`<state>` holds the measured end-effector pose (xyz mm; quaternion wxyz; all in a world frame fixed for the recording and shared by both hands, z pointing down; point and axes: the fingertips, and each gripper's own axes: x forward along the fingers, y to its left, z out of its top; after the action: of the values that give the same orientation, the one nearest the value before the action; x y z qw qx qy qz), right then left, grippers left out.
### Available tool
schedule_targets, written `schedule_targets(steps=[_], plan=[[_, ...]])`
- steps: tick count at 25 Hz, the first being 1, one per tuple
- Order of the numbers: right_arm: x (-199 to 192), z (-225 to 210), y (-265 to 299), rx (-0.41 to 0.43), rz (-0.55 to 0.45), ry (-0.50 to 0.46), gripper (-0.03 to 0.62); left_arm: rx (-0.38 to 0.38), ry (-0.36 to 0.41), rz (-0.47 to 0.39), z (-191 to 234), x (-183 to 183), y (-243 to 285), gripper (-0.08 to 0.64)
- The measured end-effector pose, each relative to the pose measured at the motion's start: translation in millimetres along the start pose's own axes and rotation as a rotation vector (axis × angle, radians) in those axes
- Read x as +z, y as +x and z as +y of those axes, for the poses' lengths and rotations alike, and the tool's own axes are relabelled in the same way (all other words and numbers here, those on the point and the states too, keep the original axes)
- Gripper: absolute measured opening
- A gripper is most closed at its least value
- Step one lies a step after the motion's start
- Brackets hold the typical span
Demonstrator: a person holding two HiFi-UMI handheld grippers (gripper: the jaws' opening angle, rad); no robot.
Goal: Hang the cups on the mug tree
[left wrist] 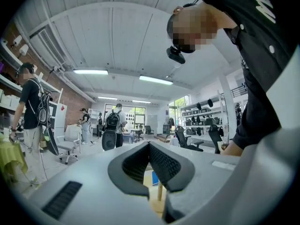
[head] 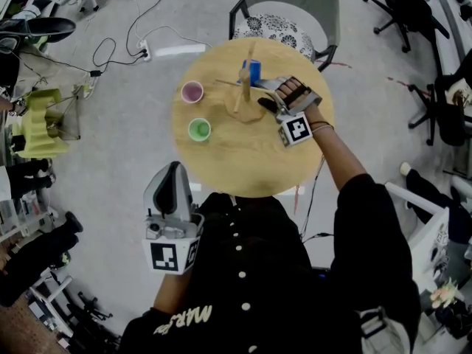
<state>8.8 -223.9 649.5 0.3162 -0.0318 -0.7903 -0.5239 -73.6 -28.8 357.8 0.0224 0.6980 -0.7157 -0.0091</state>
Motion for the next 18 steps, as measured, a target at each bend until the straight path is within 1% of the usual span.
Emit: schedule_targets(steps=[2, 6, 9, 12, 15, 17, 18], plan=[[-3.0, -1.0, -7.5, -0.022, 0.021, 0.104, 0.325, 0.003, 0.004, -0.006, -2.3, 2.5, -4.8, -0.005], [-10.4, -16.7, -32.3, -0.132, 0.065, 0.434, 0.311, 0.007, 0.013, -0.031, -2.1, 11.3, -14.1, -0.006], [-6.0, -25.2, -57.7, -0.22, 0.061, 0.66, 0.313, 0.014, 0.02, -0.057, 6.7, 19.8, -21.3, -0.006], [4.7, -30.3, -86.0, -0.317, 0.057, 0.896, 0.313, 0.008, 0.032, -0.067, 22.7, 23.7, -27.2, -0.005], [23.5, -44.8, -121.0, -0.425, 0.044, 1.13, 0.313, -0.018, 0.038, -0.093, 38.5, 27.5, -28.4, -0.006], [37.2, -52.9, -144.2, -0.496, 0.025, 1.239, 0.313, -0.042, 0.037, -0.109, 47.7, 30.7, -26.8, -0.006], [45.3, -56.1, -154.2, -0.523, 0.013, 1.275, 0.313, -0.054, 0.035, -0.114, 52.5, 32.6, -25.6, -0.006]])
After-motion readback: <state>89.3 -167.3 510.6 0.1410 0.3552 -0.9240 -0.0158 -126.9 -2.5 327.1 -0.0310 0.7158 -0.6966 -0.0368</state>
